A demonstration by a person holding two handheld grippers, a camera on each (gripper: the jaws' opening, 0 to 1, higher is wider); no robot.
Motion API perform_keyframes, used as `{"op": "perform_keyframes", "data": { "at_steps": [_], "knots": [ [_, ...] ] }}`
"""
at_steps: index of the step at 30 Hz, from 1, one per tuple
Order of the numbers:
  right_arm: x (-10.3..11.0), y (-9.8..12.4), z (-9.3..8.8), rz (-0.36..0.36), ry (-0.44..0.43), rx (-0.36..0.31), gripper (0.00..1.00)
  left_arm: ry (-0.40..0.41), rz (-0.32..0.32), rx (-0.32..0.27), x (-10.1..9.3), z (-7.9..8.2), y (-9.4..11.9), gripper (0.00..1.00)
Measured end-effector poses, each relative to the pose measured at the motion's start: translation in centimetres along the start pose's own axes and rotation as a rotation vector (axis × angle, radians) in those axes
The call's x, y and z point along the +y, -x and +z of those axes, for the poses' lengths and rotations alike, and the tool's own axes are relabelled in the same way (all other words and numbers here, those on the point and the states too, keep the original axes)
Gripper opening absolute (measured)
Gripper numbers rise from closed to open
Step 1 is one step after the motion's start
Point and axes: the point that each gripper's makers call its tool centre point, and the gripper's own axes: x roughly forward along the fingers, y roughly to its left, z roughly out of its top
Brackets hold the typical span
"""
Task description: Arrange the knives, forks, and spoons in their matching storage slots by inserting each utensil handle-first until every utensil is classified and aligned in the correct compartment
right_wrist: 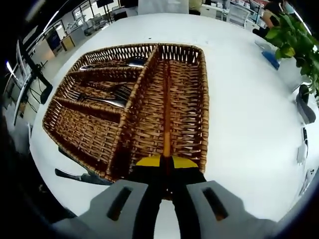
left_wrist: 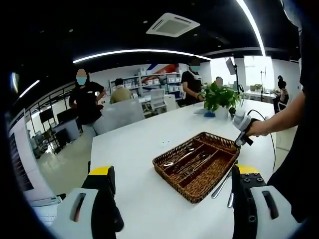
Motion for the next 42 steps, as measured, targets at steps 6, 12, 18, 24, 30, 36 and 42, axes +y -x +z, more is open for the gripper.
{"op": "perform_keyframes", "data": {
  "at_steps": [6, 12, 18, 24, 30, 36, 42],
  "knots": [
    [-0.1, -0.2, 0.2, 0.006, -0.006, 0.001, 0.03, 0.004, 0.006, 0.000, 0.0, -0.1, 0.3, 0.99],
    [0.2, -0.6, 0.3, 0.048, -0.025, 0.031, 0.04, 0.005, 0.010, 0.001, 0.1, -0.1, 0.4, 0.99],
    [0.6, -0.1, 0.3, 0.085, 0.013, 0.026, 0.05, 0.002, 0.013, 0.006, 0.3, -0.3, 0.3, 0.99],
    [1.0, 1.2, 2.8, 0.100, 0.107, -0.105, 0.25, 0.003, 0.006, 0.011, 0.0, -0.4, 0.1, 0.99],
    [1.1, 3.4, 6.2, 0.097, 0.257, -0.277, 0.56, 0.001, -0.008, 0.005, -0.3, -0.1, -0.3, 0.99],
    [1.3, 5.6, 9.0, 0.129, 0.336, -0.415, 0.99, -0.002, -0.018, 0.002, -0.5, 0.1, -0.7, 0.99],
    [1.9, 8.3, 10.4, 0.177, 0.326, -0.522, 1.00, -0.006, -0.024, 0.002, -0.5, 0.2, -1.0, 0.99]
  ]
}}
